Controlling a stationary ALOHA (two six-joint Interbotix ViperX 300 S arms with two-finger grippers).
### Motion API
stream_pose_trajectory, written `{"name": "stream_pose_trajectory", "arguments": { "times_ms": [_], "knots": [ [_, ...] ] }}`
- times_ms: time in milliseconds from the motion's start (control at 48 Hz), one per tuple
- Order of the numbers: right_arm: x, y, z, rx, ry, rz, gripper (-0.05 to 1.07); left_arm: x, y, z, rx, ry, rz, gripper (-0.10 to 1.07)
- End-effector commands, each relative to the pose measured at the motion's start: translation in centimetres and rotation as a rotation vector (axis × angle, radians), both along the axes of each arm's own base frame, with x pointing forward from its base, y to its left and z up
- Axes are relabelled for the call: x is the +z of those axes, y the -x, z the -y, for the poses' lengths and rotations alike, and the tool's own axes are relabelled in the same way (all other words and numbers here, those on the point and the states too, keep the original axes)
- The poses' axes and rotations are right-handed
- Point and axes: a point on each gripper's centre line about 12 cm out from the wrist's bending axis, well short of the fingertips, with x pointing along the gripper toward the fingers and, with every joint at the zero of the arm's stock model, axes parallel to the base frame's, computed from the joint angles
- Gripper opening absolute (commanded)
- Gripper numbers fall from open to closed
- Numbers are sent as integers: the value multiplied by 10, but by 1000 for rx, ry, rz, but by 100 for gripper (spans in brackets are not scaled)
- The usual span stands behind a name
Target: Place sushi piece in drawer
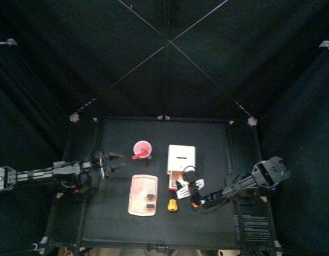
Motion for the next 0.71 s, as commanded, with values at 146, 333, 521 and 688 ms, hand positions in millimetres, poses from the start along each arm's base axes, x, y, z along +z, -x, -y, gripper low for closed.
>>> {"name": "stream_pose_trajectory", "arguments": {
  "times_ms": [146, 333, 521, 688],
  "knots": [
    [15, -1, 1, -2, -14, 44, 88, 5, -2, -1, 4, -3, 15, 85],
    [16, -2, 0, 5, -20, 48, 88, 5, -2, -1, 4, -3, 15, 85],
    [16, -3, 0, 9, -27, 53, 88, 5, -2, -1, 5, 0, 14, 85],
    [16, -3, -1, 11, -27, 53, 88, 5, -2, -1, 6, 2, 15, 85]
  ]
}}
